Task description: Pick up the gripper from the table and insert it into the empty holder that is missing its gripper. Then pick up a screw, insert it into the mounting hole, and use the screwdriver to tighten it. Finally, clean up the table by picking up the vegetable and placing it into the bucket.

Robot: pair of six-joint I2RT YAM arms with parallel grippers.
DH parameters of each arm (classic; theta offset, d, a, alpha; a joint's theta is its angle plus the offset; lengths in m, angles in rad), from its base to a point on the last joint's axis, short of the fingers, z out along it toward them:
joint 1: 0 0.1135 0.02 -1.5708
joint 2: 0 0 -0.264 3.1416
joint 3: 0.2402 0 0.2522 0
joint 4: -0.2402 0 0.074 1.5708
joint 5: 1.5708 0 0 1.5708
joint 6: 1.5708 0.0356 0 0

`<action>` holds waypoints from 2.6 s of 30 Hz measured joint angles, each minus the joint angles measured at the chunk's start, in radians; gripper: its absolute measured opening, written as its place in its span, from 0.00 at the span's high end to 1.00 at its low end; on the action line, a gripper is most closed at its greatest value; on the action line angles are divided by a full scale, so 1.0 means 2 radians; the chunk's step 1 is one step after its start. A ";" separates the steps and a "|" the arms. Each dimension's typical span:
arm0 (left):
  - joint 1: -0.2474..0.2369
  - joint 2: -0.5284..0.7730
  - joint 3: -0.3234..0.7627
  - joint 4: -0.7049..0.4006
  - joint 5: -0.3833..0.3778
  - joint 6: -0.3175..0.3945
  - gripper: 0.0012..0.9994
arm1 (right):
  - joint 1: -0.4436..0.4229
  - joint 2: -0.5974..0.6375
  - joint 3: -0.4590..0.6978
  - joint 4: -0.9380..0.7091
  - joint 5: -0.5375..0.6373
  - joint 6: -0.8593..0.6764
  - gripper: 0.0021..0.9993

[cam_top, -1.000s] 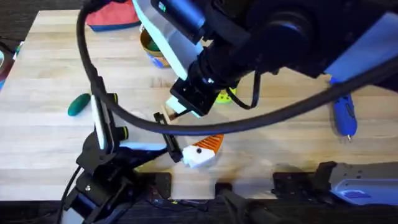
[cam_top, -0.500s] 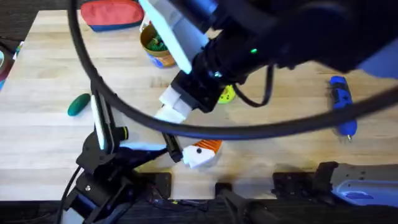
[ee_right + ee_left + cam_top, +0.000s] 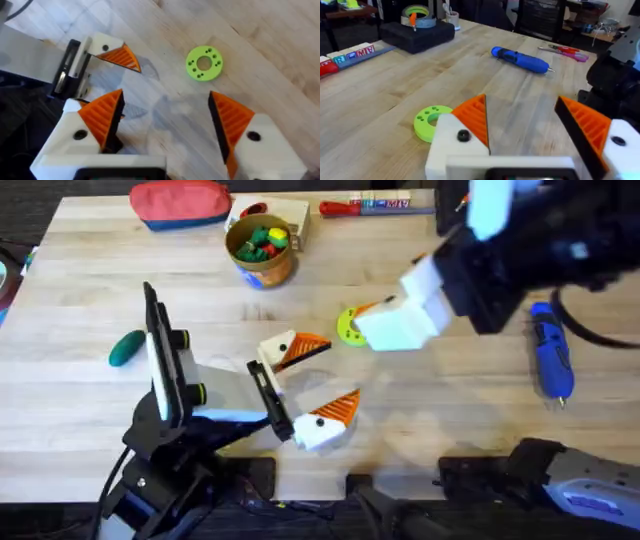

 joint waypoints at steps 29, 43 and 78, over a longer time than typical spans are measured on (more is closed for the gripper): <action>0.000 0.000 0.000 0.000 -0.001 0.002 0.93 | -0.022 -0.256 -0.205 -0.032 -0.081 0.086 0.01; 0.000 0.000 0.000 0.000 -0.002 0.002 0.99 | -0.031 -0.248 -0.250 0.014 0.023 0.129 0.01; 0.000 0.000 0.000 0.000 -0.002 0.002 0.99 | -0.667 0.109 -0.251 0.204 0.102 -0.200 0.01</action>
